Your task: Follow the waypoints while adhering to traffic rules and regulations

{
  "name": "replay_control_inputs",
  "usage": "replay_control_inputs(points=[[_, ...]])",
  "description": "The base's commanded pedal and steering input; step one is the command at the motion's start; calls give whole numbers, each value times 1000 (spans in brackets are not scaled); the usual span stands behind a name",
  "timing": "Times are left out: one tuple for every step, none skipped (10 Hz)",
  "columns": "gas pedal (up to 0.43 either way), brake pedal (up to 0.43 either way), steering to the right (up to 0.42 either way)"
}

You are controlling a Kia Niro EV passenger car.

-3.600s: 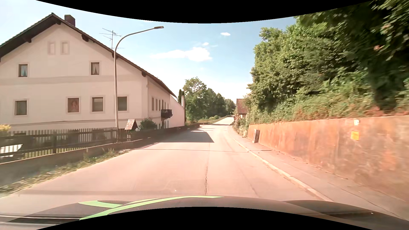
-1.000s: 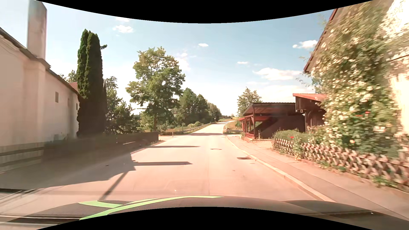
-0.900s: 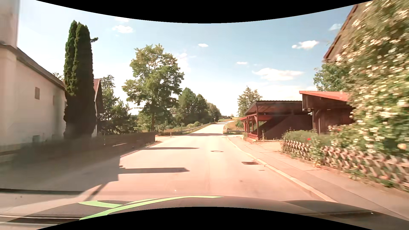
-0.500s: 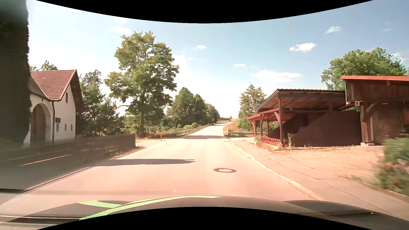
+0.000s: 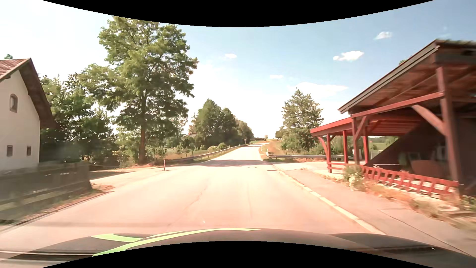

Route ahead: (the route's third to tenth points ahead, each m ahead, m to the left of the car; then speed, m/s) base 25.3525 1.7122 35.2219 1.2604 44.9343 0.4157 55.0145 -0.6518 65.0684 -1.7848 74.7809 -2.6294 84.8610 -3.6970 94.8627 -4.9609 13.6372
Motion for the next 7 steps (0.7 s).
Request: replay_control_inputs(points=[[67,0,9],[79,0,9],[79,0,9],[79,0,9],[79,0,9],[87,0,9],[87,0,9]])
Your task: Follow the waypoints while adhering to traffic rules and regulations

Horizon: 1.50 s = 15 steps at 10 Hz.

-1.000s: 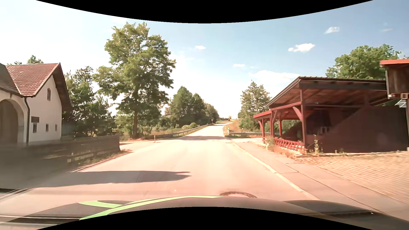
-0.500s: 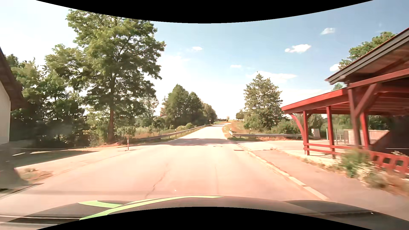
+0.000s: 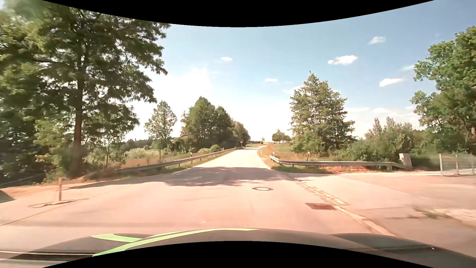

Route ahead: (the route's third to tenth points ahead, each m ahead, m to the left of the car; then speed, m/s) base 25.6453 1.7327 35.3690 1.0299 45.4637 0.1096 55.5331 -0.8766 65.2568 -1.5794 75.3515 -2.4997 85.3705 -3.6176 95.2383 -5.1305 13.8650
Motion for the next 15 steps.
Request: replay_control_inputs(points=[[87,0,9],[98,0,9],[98,0,9],[110,0,9],[110,0,9],[110,0,9],[130,0,9],[130,0,8],[130,0,8],[130,0,8],[138,0,8],[138,0,8],[138,0,8],[138,0,8],[138,0,8]])
